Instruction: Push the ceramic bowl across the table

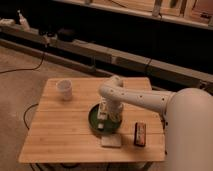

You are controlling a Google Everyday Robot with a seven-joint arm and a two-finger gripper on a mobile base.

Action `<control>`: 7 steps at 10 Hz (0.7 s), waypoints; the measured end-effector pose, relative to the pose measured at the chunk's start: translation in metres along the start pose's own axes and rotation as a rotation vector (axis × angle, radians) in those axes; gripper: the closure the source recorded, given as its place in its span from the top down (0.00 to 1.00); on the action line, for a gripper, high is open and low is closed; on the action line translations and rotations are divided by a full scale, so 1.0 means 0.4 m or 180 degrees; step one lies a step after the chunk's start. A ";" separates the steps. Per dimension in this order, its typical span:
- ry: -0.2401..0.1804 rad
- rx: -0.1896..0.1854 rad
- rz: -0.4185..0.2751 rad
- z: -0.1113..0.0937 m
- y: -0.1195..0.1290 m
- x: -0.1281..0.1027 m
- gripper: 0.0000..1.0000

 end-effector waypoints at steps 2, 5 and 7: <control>0.0023 -0.0007 0.0101 0.001 0.052 -0.013 0.00; 0.0033 -0.0012 0.0189 0.009 0.117 -0.047 0.00; 0.0008 -0.0043 0.0232 0.022 0.161 -0.080 0.00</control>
